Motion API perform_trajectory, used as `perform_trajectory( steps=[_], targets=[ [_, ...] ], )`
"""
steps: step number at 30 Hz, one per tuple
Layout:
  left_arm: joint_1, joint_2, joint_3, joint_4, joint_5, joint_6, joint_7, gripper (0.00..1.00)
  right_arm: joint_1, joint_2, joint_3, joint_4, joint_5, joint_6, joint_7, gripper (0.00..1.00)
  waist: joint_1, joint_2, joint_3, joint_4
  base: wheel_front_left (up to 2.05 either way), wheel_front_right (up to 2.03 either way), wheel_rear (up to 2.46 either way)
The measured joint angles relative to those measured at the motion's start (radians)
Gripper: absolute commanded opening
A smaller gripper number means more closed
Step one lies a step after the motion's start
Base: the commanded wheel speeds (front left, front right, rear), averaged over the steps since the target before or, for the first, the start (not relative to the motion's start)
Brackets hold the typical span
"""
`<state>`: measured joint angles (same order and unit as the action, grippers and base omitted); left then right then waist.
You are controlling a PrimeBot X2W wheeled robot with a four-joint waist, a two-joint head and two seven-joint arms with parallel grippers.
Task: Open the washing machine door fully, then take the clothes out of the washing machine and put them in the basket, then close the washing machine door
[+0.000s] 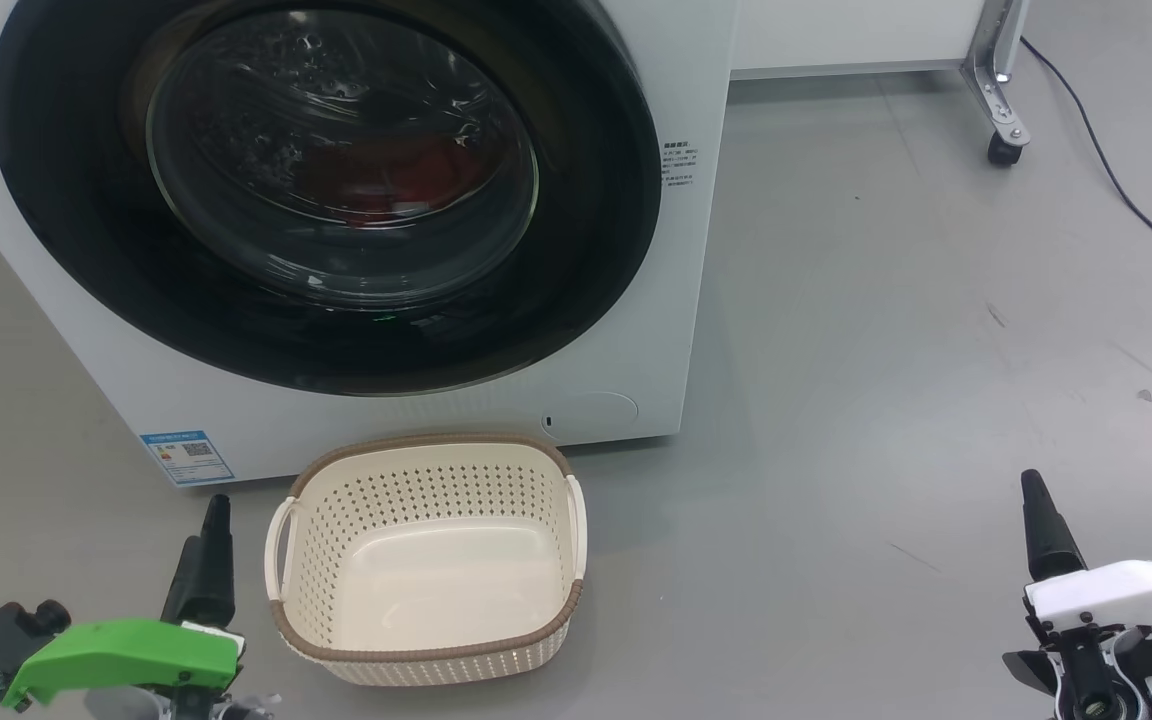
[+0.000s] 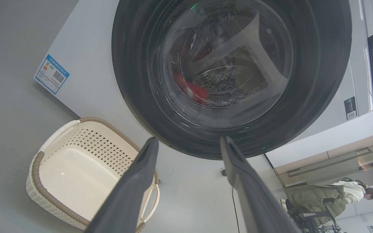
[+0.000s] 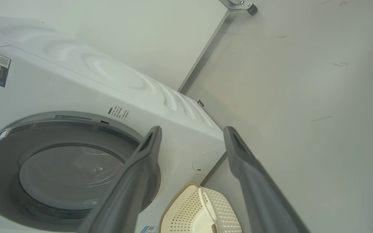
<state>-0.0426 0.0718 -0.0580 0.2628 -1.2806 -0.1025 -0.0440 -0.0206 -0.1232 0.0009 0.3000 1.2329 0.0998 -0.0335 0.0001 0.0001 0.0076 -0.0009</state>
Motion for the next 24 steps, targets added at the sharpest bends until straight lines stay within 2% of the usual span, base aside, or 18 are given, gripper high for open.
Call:
perform_trajectory(
  steps=[24],
  targets=[
    [0.000, 0.006, -0.116, -0.026, 0.448, 0.072, -0.075, 1.00, -0.010, -0.013, 0.132, -0.022, -0.408, -0.057, -0.079, 1.00, 0.0000, 0.0000, -0.004, -0.003, 0.00, 0.00, 0.00]
  ],
)
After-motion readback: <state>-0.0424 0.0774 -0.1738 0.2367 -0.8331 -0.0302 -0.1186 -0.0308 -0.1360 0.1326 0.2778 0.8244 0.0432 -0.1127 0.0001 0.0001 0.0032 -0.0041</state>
